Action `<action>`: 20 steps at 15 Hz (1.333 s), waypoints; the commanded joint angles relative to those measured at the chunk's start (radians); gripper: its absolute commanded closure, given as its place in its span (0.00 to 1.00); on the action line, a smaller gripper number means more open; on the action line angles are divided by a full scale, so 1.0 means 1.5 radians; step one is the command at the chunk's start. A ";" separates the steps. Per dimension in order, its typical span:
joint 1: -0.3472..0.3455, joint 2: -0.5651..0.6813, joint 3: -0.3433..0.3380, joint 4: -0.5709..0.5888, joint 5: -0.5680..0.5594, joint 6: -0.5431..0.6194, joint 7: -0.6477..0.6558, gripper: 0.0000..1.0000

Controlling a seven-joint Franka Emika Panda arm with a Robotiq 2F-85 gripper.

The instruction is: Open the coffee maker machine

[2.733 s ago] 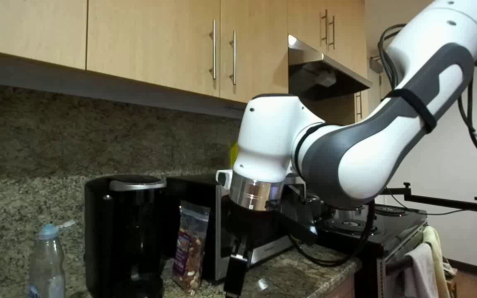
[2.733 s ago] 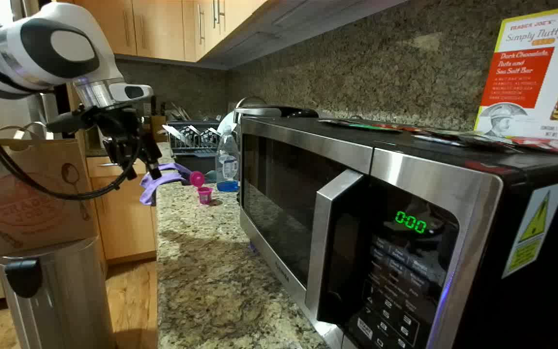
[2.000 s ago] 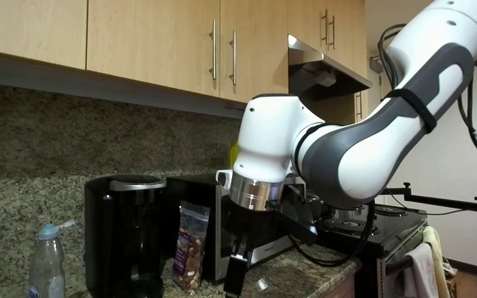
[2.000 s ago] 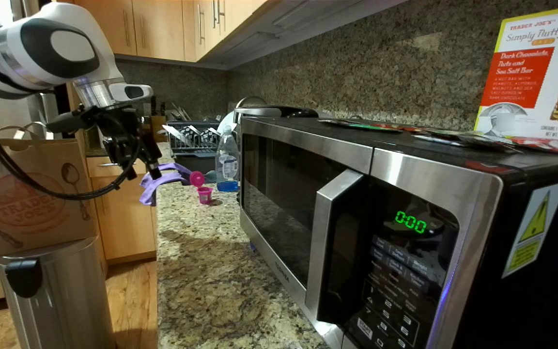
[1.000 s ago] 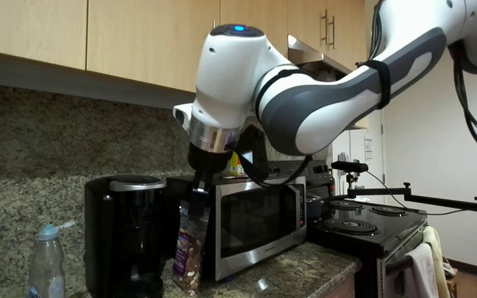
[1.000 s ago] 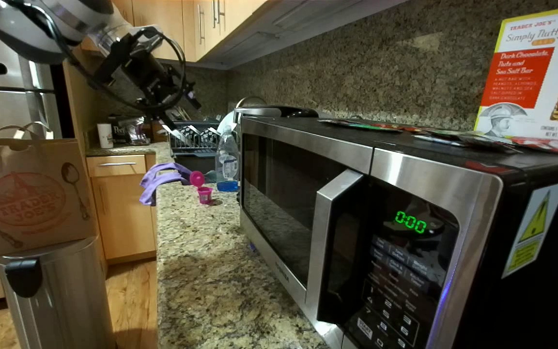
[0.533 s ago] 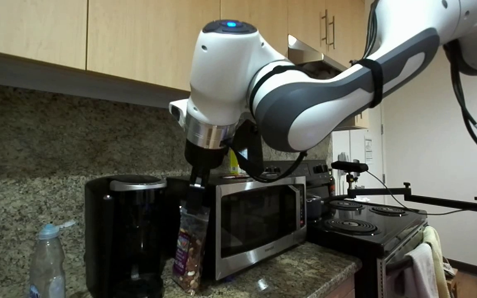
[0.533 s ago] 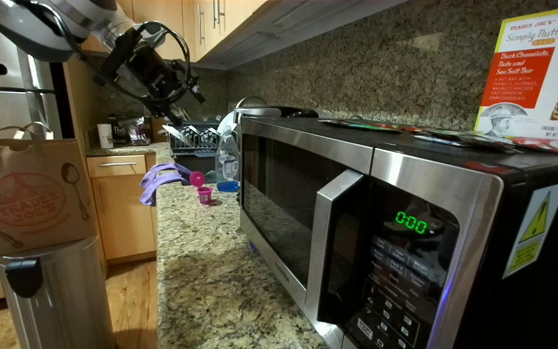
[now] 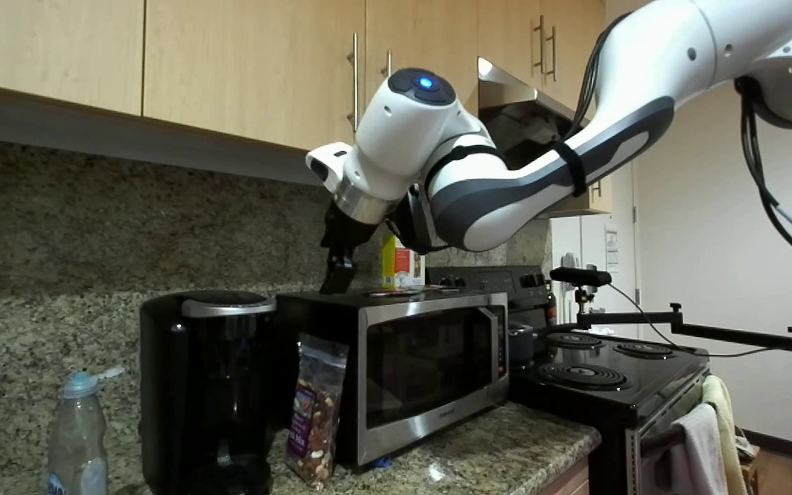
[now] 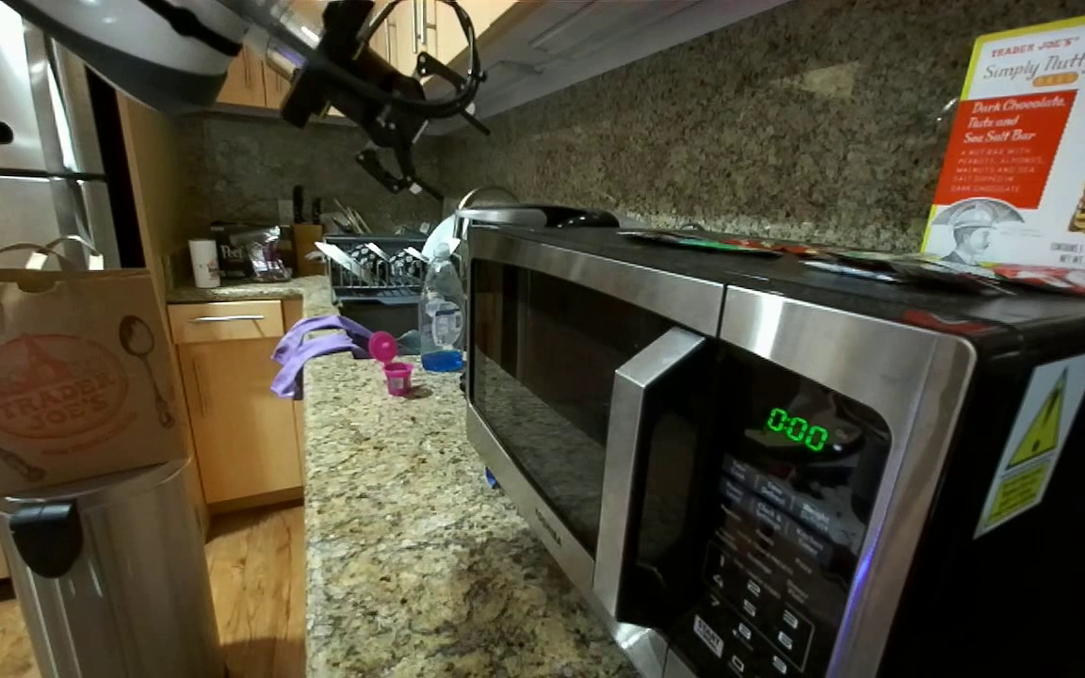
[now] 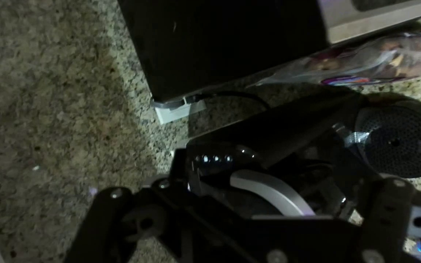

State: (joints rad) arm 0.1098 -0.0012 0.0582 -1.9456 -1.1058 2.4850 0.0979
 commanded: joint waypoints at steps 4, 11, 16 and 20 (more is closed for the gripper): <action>-0.013 0.056 0.007 0.030 0.031 0.205 -0.166 0.00; -0.023 0.090 0.000 0.035 0.053 0.292 -0.310 0.00; -0.010 0.085 -0.008 0.026 0.050 0.276 -0.274 0.00; -0.010 0.085 -0.007 0.026 0.050 0.276 -0.274 0.00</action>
State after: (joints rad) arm 0.0952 0.1266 0.0469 -1.9066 -1.0311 2.8984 -0.3134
